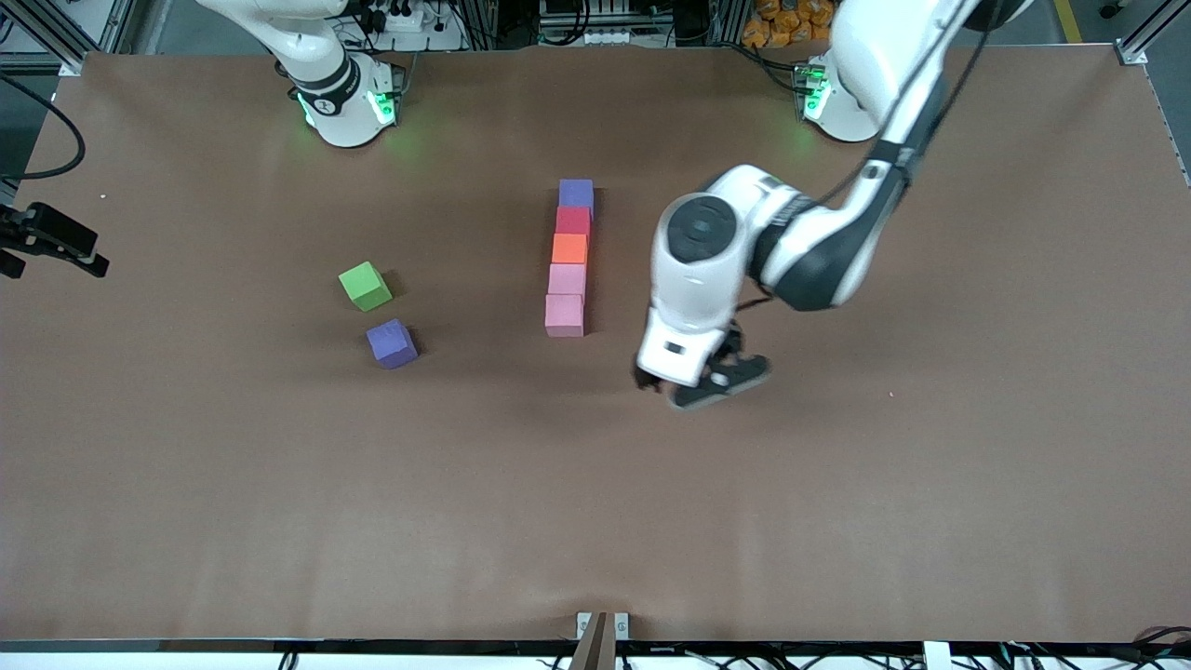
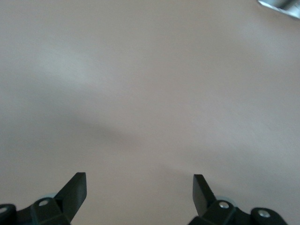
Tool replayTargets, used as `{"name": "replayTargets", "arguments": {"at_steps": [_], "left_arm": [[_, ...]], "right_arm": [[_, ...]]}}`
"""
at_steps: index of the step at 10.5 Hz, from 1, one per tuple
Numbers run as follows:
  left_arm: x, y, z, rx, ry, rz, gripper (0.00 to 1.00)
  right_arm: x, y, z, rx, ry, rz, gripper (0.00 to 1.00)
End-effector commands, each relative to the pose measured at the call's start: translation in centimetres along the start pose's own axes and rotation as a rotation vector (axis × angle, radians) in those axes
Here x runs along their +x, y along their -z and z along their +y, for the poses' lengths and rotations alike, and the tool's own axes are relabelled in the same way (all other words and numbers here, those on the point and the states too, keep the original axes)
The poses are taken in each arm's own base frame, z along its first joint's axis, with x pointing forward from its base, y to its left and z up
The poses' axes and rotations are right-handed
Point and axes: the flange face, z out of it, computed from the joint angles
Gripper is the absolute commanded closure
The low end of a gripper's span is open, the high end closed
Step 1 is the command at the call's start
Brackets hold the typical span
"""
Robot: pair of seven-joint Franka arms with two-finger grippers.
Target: Arrange blocks into number 1
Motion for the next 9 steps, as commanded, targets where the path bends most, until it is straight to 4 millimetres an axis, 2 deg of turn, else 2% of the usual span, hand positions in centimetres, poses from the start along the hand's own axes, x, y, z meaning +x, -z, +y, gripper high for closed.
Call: {"name": "replayTargets", "arguments": {"at_steps": [1,3,4,5,8,9], "left_arm": [[1.8,1.1,-3.5,0.071,-0.001,-0.015,0.0],[3.5,0.9,-8.1,0.164,-0.052,-0.095,0.0],[3.1,0.1,-10.3,0.187,-0.067,-0.135,0.0],[3.2,0.3,-13.4,0.192,-0.119,-0.166,0.0],[2.0,2.3,-18.3,0.125,-0.2,-0.255,0.0],[2.6,3.9,-19.7,0.097,-0.213,-0.249,0.0]], "right_arm": [[-0.9,0.4,-2.0,0.011,0.045,-0.019,0.0],[-0.7,0.3,-1.4,0.012,0.041,-0.018,0.0],[-0.7,0.3,-1.4,0.012,0.042,-0.017,0.0],[-0.7,0.3,-1.5,0.012,0.041,-0.02,0.0],[-0.8,0.4,-1.8,0.014,0.035,-0.021,0.0],[-0.8,0.4,-1.8,0.014,0.033,-0.023,0.0]]}}
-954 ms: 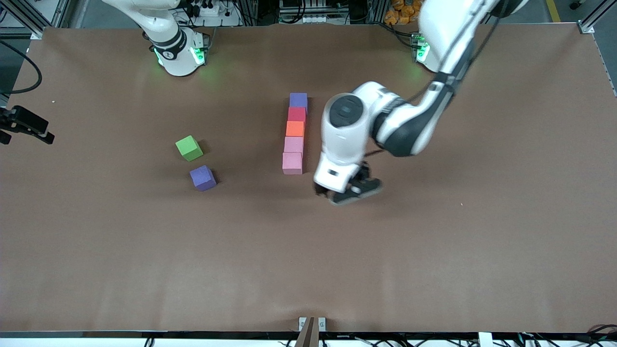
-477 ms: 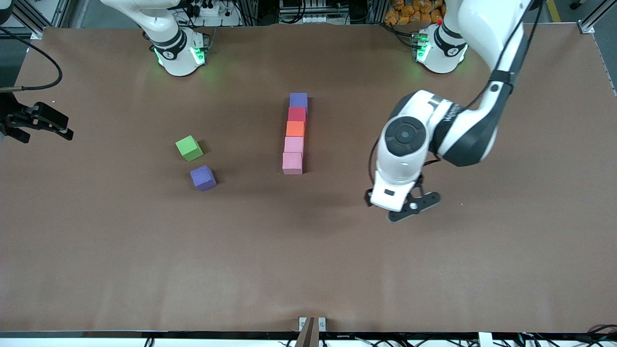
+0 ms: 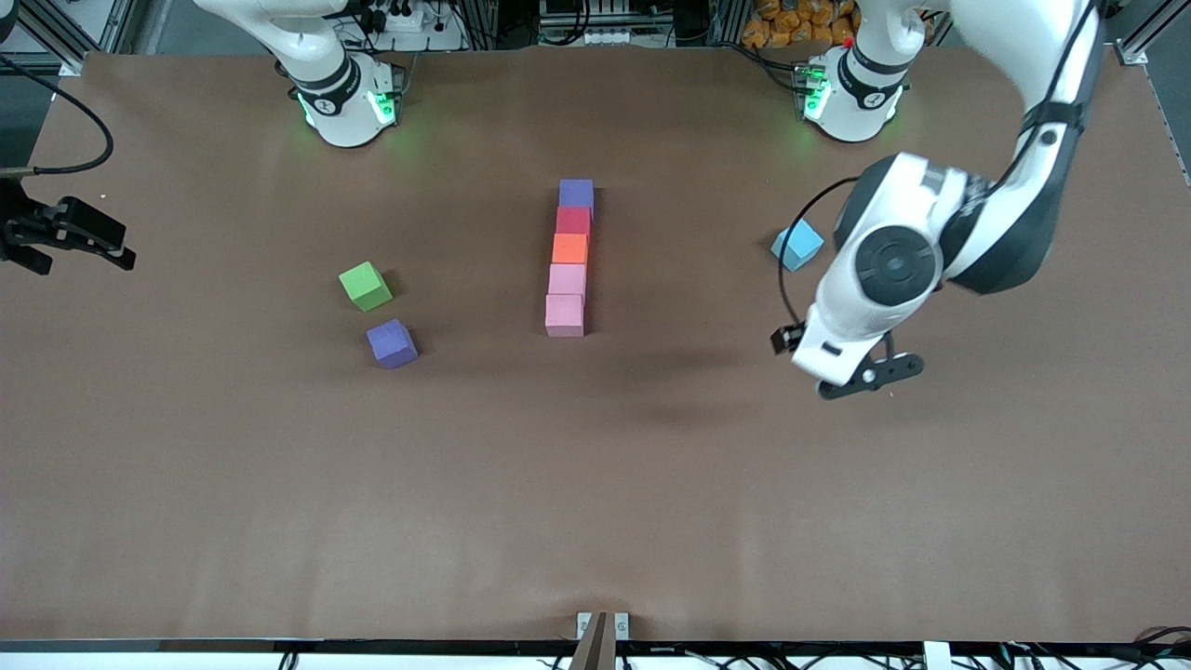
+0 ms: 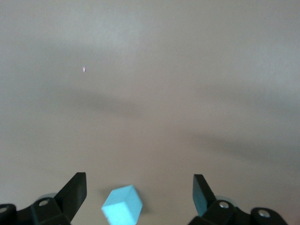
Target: Arrange blocks into number 1
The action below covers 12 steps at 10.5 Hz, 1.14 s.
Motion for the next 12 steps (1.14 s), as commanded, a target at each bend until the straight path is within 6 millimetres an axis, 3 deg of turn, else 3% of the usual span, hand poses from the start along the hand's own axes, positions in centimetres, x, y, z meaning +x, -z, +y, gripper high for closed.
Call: {"name": "replayTargets", "arguments": {"at_steps": [1,3,6,10,12], "left_arm": [[-1.5,3.4,-4.8,-0.058,-0.051,0.029,0.0],[1.0,9.6,-9.6,-0.153,-0.07,0.121,0.0],[0.7,14.8,-10.4,-0.116,-0.123,0.205,0.0],[-2.0,20.1,-12.8,-0.105,-0.251,0.178,0.0],[-3.4,21.0,-14.1,-0.145,-0.237,0.149,0.0]], "right_arm": [[-0.6,0.5,-0.3,0.011,0.004,0.002,0.0],[-0.6,0.5,-0.7,0.012,0.01,-0.004,0.0],[-0.6,0.4,-0.7,0.012,0.012,-0.006,0.0],[-0.6,0.5,-0.5,0.009,0.01,-0.001,0.0],[-0.6,0.4,-0.5,0.009,0.01,-0.003,0.0]]}}
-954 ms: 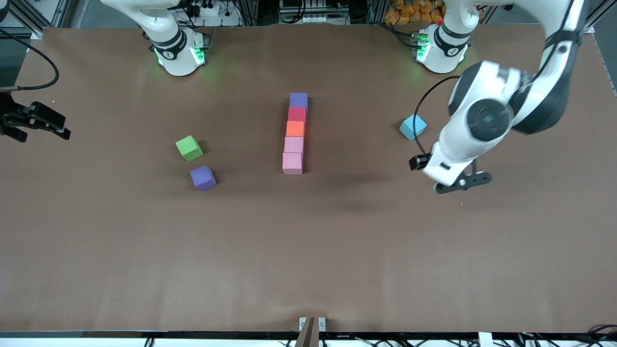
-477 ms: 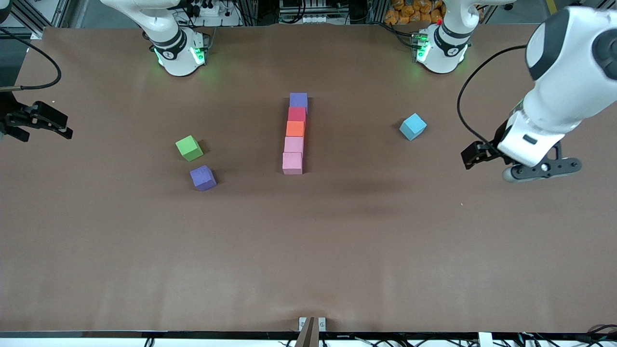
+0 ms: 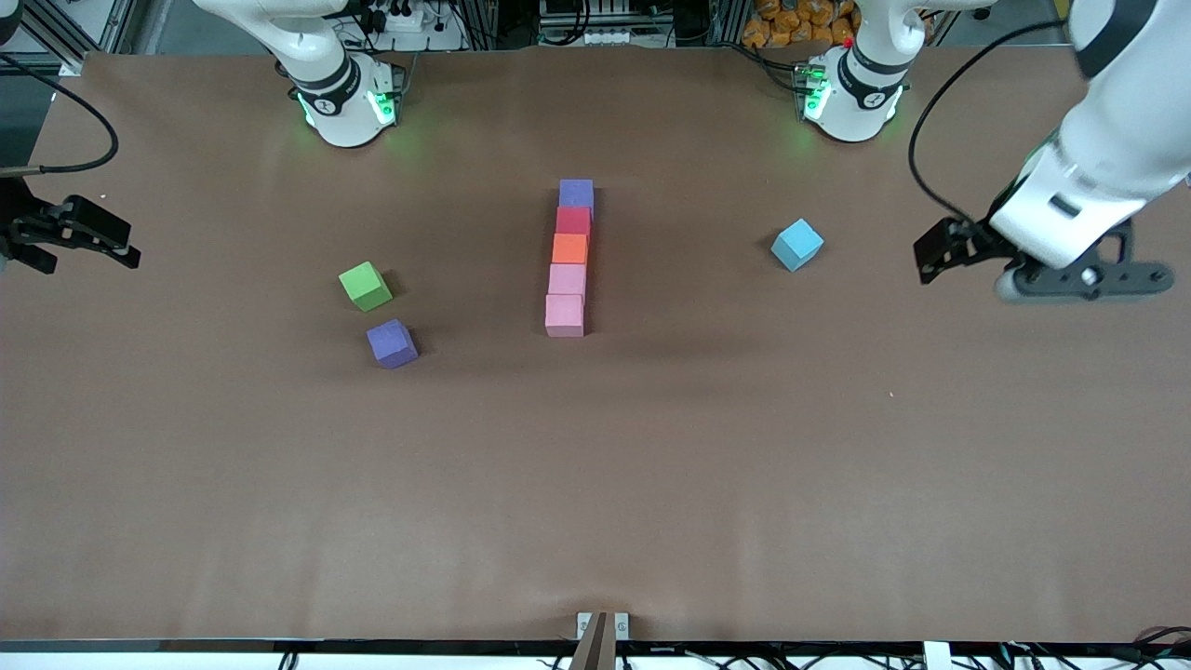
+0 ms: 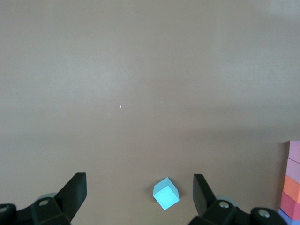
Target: Arrange blocks into number 1
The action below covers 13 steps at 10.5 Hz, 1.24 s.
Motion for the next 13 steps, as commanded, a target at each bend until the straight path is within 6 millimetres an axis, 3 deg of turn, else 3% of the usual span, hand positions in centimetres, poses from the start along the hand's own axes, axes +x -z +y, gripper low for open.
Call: {"name": "replayTargets", "arguments": {"at_steps": [1,5,8,10,13], "left_arm": [[-1.6,1.1,-1.4,-0.033,-0.003,-0.052,0.0],[-1.4,1.5,-2.9,-0.053,-0.039,-0.056,0.0],[-1.5,1.8,-2.9,-0.049,-0.042,-0.046,0.0],[-3.2,4.4,-3.0,-0.043,-0.041,0.0,0.0],[-3.5,4.9,-3.1,-0.043,-0.044,0.008,0.0]], "right_arm": [[-0.6,0.5,-0.1,0.008,0.003,0.005,0.0],[-0.6,0.4,-0.4,0.005,0.011,0.002,0.0],[-0.6,0.4,0.2,0.003,0.0,0.002,0.0],[-0.6,0.3,0.4,0.003,-0.005,0.0,0.0],[-0.6,0.4,0.8,0.003,-0.009,0.0,0.0]]}}
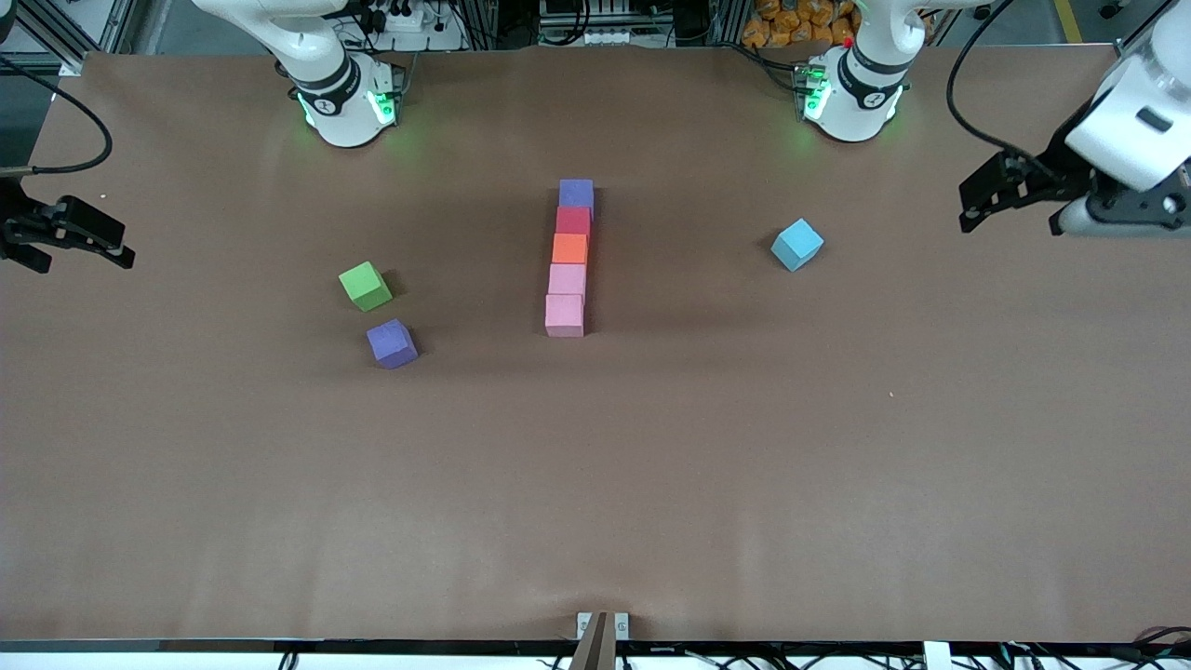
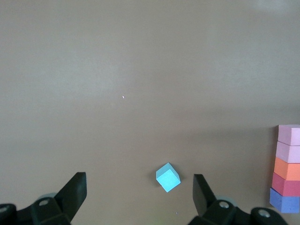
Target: Arrange blocks into number 1
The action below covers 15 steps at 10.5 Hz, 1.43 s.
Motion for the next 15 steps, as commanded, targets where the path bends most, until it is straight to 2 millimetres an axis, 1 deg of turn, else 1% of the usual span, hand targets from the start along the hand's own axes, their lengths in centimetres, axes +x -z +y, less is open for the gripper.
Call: {"name": "replayTargets", "arguments": {"at_steps": [1,4,15], "left_arm": [[-0.81,0.6,-0.36,-0.008,-0.026,-0.004,0.0],[-1.06,0.45,-0.38,-0.005,-0.035,-0.022,0.0],[-1.0,0.38,-0.32,-0.004,-0.036,-0.022,0.0]], "right_arm": [[-0.55,0.35,0.02,0.004,0.003,0.001,0.0],[-0.58,0.26,0.1,0.004,0.0,-0.002,0.0],[-0.5,0.2,0.01,0.006,0.002,-0.001,0.0]]}}
